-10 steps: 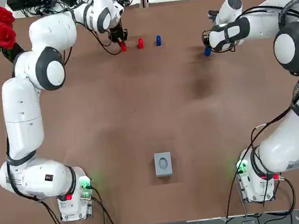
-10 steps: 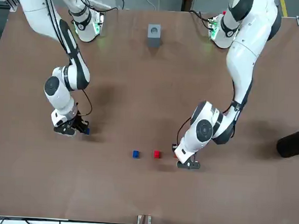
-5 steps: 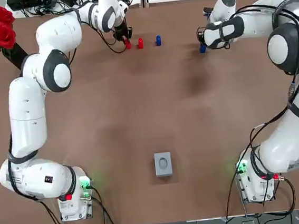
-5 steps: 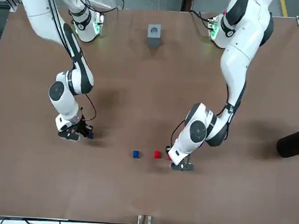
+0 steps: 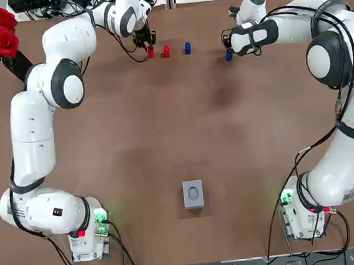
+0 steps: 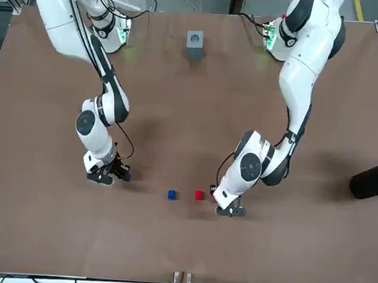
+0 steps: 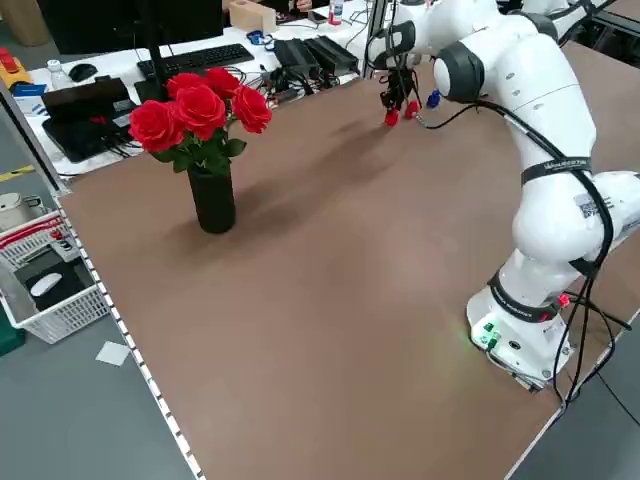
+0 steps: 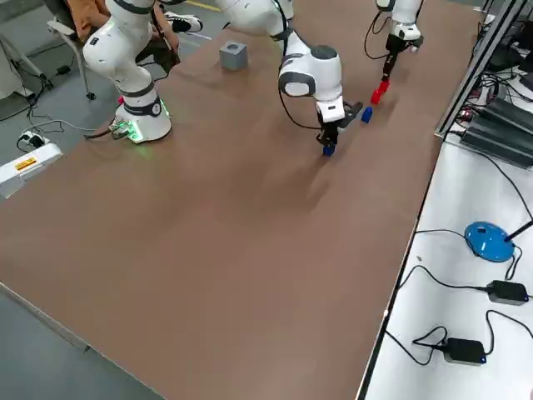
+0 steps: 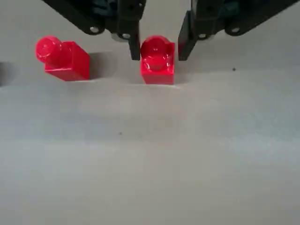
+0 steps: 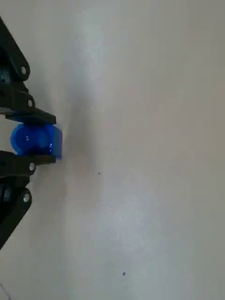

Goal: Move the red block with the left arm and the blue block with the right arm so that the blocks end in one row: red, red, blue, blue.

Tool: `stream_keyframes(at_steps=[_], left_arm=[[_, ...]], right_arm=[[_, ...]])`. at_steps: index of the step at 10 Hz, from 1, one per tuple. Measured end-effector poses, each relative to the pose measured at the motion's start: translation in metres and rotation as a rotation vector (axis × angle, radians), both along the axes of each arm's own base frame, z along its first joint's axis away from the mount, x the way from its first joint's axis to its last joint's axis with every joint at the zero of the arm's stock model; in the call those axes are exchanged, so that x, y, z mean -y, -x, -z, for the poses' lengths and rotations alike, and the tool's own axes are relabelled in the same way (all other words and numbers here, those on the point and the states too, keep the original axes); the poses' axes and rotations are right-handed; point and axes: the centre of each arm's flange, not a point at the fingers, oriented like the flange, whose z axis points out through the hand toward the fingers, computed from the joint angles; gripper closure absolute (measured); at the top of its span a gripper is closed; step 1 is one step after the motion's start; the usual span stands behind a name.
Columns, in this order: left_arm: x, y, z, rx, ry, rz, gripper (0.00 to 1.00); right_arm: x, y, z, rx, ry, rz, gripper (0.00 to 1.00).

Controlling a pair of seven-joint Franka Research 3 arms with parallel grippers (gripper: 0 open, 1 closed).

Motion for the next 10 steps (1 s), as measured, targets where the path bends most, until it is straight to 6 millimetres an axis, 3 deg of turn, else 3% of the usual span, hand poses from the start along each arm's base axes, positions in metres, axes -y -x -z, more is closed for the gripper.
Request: stream_keyframes(at_steps=[2, 4, 5, 7, 10], left_arm=[[-0.005, -0.01, -0.023, 0.027, 0.031, -0.017, 0.31], [-0.012, -0.012, -0.076, 0.046, 0.016, -0.016, 0.02], [-0.022, -0.007, -0.119, 0.035, -0.026, -0.011, 0.0], [-0.069, 0.009, -0.211, 0.076, -0.1, 0.023, 0.0], [-0.164, 0.051, -0.296, 0.046, -0.081, -0.039, 0.0]], right_arm=[[-0.003, -0.005, -0.001, -0.023, 0.004, 0.009, 0.7], [-0.026, -0.011, -0.002, -0.043, 0.04, 0.017, 0.7], [-0.049, -0.012, -0.003, -0.046, 0.062, 0.023, 0.7], [-0.075, -0.018, -0.003, -0.049, 0.084, 0.055, 0.7], [-0.094, -0.027, -0.003, -0.054, 0.072, 0.052, 0.7]])
